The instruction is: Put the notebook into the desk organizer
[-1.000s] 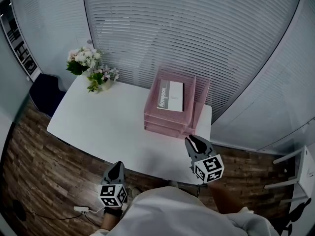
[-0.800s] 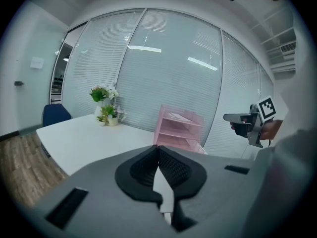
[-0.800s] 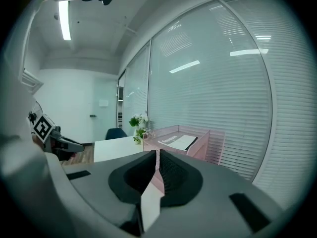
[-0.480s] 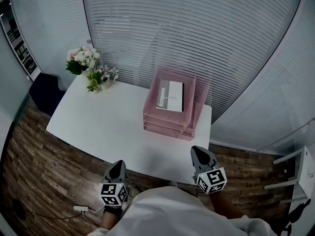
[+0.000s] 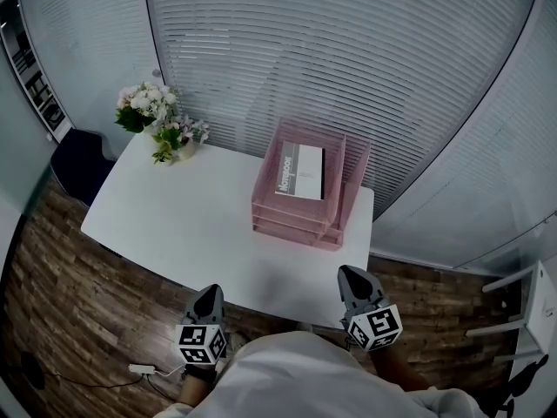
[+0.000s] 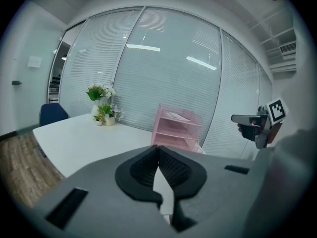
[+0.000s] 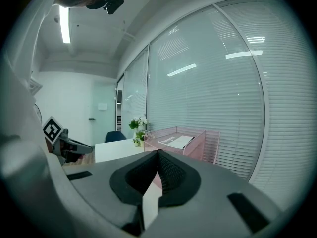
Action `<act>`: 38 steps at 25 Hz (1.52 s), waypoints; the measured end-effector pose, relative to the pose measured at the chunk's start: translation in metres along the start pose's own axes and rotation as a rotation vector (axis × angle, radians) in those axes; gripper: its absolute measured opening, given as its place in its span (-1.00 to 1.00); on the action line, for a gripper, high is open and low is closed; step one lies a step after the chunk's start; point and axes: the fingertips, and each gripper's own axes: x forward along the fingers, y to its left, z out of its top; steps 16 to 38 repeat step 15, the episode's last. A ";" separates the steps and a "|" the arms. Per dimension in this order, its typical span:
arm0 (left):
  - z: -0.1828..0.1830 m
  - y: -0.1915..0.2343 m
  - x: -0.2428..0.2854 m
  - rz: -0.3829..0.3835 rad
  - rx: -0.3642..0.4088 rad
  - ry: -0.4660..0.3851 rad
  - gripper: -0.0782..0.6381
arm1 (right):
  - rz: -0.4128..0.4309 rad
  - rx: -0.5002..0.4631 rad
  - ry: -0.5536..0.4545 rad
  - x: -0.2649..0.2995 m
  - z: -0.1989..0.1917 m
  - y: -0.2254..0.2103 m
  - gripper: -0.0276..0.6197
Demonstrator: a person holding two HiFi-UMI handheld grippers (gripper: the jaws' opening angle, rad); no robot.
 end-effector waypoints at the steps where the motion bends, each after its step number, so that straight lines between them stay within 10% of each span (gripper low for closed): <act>1: 0.000 -0.001 0.001 -0.001 0.000 0.000 -0.76 | 0.001 0.000 0.001 0.000 0.000 0.000 -0.87; 38: 0.003 -0.004 0.000 0.003 0.006 0.000 -0.76 | 0.005 0.010 -0.006 -0.001 -0.002 -0.004 -0.87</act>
